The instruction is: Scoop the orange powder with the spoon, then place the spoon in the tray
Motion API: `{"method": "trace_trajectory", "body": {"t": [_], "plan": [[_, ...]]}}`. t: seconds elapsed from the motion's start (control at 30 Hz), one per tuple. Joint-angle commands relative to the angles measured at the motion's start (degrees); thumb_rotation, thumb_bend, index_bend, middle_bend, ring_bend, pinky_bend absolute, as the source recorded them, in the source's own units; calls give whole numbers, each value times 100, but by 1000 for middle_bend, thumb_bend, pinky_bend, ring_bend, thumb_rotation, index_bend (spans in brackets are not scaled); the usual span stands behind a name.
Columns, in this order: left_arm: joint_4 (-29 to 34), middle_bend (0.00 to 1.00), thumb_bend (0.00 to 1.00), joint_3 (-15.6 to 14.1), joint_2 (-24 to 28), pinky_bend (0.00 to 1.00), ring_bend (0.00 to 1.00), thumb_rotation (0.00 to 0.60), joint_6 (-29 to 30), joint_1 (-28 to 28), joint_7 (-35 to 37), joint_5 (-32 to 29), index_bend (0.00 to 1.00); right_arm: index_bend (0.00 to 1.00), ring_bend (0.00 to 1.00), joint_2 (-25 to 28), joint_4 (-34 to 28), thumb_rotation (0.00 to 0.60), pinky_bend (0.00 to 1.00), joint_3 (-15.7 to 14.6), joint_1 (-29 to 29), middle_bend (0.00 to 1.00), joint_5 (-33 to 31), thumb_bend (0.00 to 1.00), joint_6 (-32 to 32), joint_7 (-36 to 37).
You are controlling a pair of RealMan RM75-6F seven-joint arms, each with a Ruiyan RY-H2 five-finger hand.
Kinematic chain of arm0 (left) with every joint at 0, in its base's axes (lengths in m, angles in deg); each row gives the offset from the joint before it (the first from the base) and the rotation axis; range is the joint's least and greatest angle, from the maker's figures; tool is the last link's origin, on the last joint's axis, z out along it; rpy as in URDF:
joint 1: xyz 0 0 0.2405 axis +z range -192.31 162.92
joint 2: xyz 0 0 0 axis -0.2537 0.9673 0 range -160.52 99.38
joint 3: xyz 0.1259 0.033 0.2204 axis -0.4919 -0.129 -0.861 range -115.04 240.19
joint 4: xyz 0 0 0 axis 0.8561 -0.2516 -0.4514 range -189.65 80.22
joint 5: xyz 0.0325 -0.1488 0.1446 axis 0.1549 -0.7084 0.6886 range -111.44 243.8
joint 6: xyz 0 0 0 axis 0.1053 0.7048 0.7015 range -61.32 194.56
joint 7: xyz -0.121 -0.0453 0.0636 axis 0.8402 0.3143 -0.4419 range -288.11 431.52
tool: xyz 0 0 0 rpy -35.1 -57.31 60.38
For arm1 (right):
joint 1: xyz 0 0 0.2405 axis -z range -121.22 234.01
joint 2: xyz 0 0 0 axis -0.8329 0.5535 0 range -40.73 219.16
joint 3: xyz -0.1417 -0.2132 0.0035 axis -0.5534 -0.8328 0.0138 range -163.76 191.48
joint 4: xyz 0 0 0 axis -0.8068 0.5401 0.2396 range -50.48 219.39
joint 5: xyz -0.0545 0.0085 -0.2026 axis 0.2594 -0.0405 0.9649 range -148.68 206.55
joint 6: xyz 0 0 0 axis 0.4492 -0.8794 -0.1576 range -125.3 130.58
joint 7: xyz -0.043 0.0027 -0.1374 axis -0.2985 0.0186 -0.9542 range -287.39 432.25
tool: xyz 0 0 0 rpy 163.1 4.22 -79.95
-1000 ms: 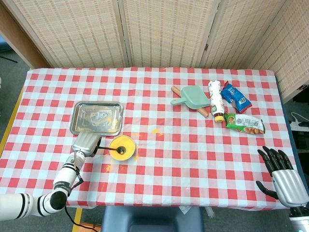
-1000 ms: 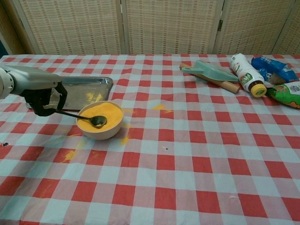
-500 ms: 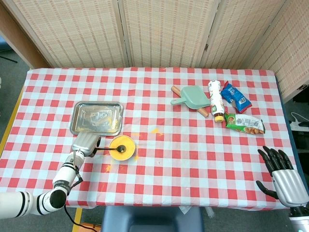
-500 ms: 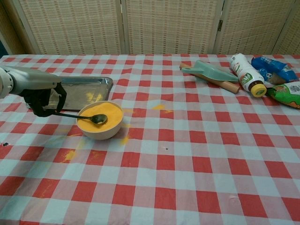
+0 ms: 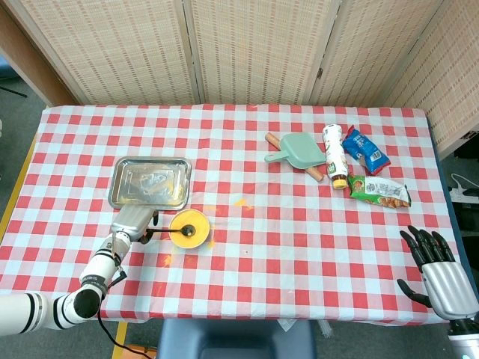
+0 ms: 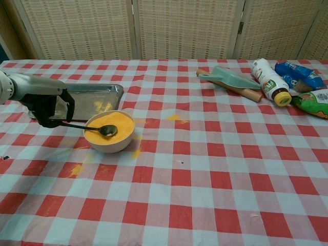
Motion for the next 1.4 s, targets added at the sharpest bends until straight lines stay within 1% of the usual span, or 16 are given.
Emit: {"method": "trace_trajectory", "body": {"t": [0.03, 0.33, 0.63, 0.97, 1.4], "plan": [[2, 1000, 458, -26, 89, 1000, 1000, 600, -152, -69, 89, -126, 460, 0, 0, -2, 2, 600, 0, 4, 1, 0, -7, 187, -1, 0], [-38, 1000, 456, -154, 180, 1000, 1000, 600, -363, -243, 261, -308, 466, 0, 0, 6, 8, 600, 0, 5, 1, 0, -4, 187, -6, 6], [-99, 1000, 454, -275, 175, 1000, 1000, 600, -410, -391, 371, -439, 483, 0, 0, 12, 11, 600, 0, 7, 5, 0, 0, 187, -18, 22], [-129, 1000, 454, -362, 163, 1000, 1000, 600, -405, -478, 471, -447, 536, 0, 0, 15, 14, 600, 0, 9, 5, 0, -6, 187, -16, 24], [-150, 1000, 454, -494, 143, 1000, 1000, 600, -309, -500, 608, -300, 544, 0, 0, 12, 14, 600, 0, 9, 11, 0, -2, 187, -28, 23]]}}
